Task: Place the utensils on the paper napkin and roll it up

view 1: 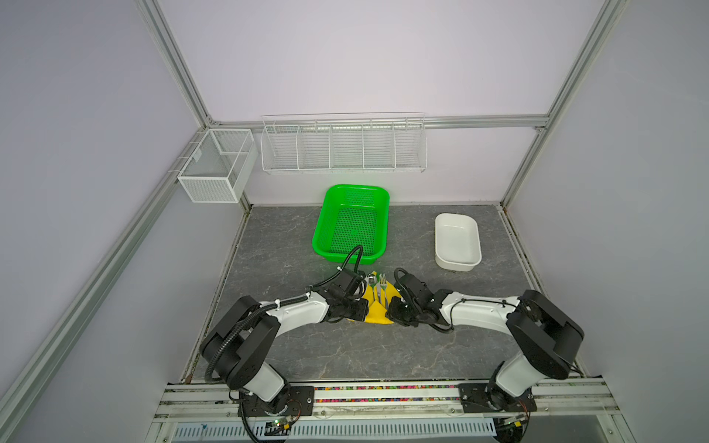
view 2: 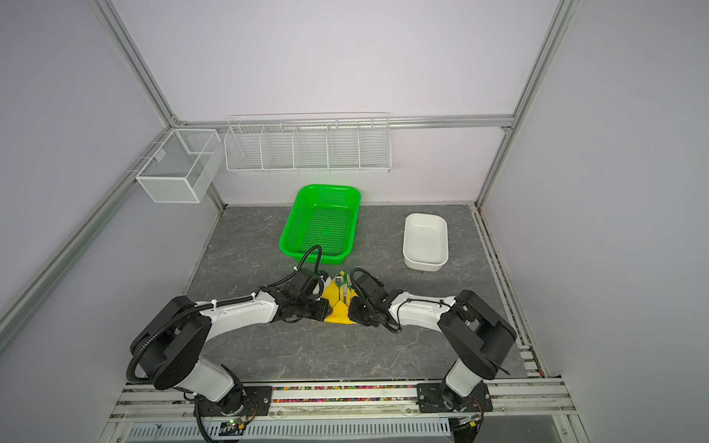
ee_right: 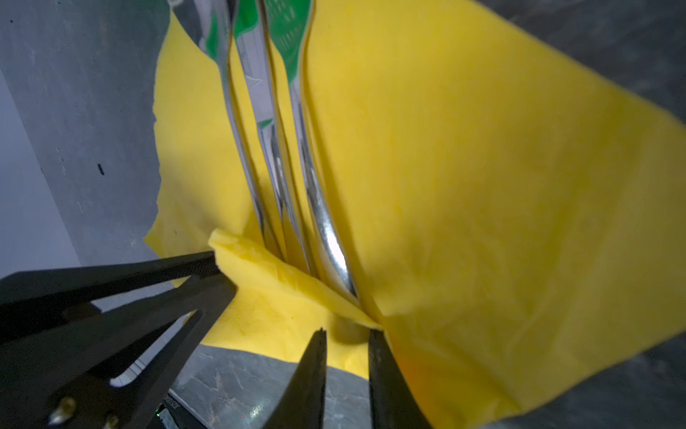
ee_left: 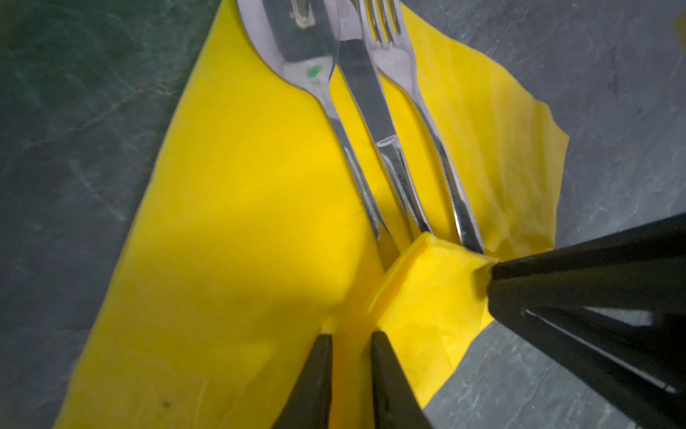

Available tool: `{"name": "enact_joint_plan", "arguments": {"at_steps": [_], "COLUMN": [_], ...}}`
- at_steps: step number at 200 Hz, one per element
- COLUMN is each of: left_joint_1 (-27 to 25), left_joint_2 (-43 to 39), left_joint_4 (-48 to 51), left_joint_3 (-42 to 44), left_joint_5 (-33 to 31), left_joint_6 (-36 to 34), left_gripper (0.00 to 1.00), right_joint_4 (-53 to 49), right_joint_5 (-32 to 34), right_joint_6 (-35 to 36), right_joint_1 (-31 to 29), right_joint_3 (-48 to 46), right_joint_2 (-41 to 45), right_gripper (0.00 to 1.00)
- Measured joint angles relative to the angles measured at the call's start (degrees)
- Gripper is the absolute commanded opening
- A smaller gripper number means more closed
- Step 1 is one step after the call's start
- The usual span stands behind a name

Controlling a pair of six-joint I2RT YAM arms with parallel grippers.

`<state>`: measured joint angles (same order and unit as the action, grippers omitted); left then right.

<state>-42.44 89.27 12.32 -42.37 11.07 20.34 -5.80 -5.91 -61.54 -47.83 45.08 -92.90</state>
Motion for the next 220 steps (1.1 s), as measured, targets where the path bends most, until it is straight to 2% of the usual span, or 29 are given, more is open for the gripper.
{"name": "enact_joint_plan", "arguments": {"at_steps": [20,51,112,165,220], "left_joint_1": [0.02,0.02,0.02,0.02,0.02], "left_joint_2": [-0.07,-1.64,-4.87,-3.43,-2.47], "left_joint_4": [0.85,2.62,4.96,6.47,6.82], "left_joint_3": [-0.22,-0.22,-0.20,-0.20,-0.15], "left_joint_5": [-0.37,0.39,1.86,2.45,2.27], "left_joint_6": [-0.31,-0.92,-1.97,-2.62,-2.64], "left_gripper": [0.35,0.42,0.43,0.27,0.22], "right_joint_4": [-0.66,-1.22,-1.79,-2.38,-2.60], "right_joint_5": [0.00,-0.09,-0.13,-0.15,-0.39], "right_joint_6": [0.31,0.70,1.03,1.60,1.86], "right_joint_1": [0.02,0.04,0.11,0.13,0.13], "right_joint_3": [0.39,0.90,1.29,1.68,1.88], "right_joint_2": [-0.02,-0.02,-0.81,-0.92,-0.92], "right_gripper": [0.24,0.24,0.24,0.25,0.25]}}
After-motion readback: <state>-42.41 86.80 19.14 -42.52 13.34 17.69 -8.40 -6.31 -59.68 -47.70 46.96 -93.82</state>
